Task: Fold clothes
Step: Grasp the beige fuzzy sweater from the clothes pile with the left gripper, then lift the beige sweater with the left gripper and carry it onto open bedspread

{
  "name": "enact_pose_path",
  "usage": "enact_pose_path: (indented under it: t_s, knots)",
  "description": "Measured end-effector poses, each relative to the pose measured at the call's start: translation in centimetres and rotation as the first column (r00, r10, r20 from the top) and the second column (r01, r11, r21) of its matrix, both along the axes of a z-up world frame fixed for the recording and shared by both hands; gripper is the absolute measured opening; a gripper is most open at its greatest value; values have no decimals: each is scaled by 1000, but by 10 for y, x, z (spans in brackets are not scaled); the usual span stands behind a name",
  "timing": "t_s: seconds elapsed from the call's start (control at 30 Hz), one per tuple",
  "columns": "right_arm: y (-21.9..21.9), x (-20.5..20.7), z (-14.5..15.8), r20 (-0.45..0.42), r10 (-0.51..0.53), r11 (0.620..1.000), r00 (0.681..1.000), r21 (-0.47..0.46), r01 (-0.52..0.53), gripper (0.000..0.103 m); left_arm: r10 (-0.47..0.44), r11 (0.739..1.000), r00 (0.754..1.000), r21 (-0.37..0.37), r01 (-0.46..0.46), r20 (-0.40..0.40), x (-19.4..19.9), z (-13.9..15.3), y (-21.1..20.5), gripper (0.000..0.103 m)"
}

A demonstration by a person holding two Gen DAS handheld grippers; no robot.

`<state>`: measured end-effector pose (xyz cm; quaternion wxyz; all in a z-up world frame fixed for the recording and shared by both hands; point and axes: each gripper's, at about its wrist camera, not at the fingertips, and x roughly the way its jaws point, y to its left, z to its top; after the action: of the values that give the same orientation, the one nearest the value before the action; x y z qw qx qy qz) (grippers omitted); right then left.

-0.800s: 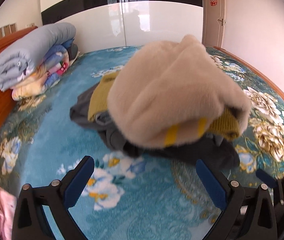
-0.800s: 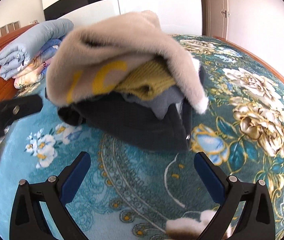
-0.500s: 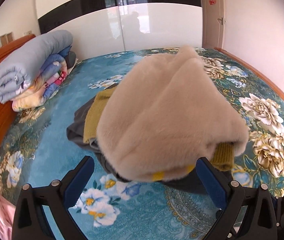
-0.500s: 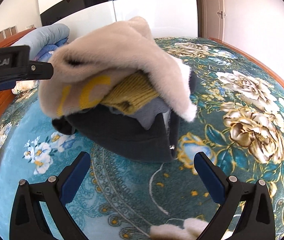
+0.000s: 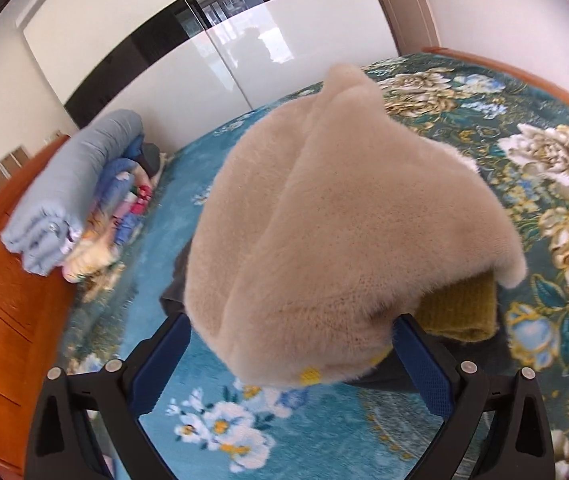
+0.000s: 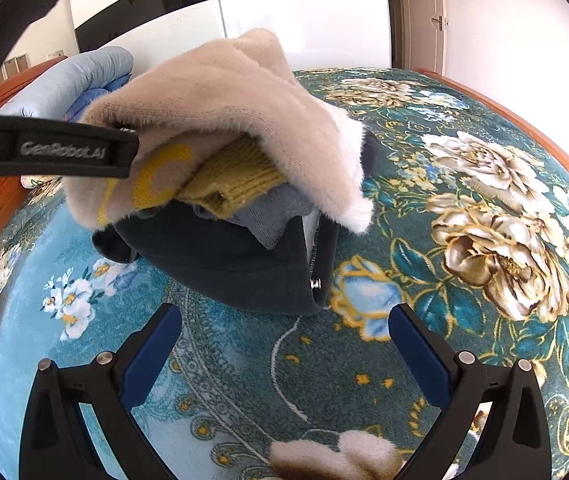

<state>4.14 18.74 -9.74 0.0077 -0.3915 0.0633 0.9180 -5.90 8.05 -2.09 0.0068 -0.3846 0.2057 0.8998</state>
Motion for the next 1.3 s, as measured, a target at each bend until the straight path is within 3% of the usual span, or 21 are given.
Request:
enact_pose_path:
  t_s: [0.07,0.13,0.3,0.57,0.77,0.93,1.13,1.3]
  knots:
    - [0,2,-1,5,-1,1000,1000,-5,1,103,-14,1000,1000,-12,14,-6,0,0,2,80]
    - [-1,5,-3,11,2,1000,1000,-8,-2,103,-30,1000,1000,5,30,6,0,1,2,49]
    - [-3,19,-8,29,14,1000,999,-21,-14,103,-30,998,999,56,32,-32,5,16,-8,33]
    - [-9,57,-22,91,24,997,996,-76,-17,103,-93,985,987,131,110,-129,53,63,-21,27]
    - [-15,93,-12,87,18,993,996,-121,-7,103,-86,961,987,251,117,-133,104,88,-48,26]
    - [-10,123,4,70,-15,992,997,-121,23,103,-44,940,995,334,72,-89,160,80,-95,26]
    - [-1,151,4,127,-90,988,988,-114,105,103,49,925,999,377,-43,-8,227,39,-155,25]
    - [-30,165,20,114,2,997,993,-72,6,103,115,899,993,420,-120,37,275,16,-185,25]
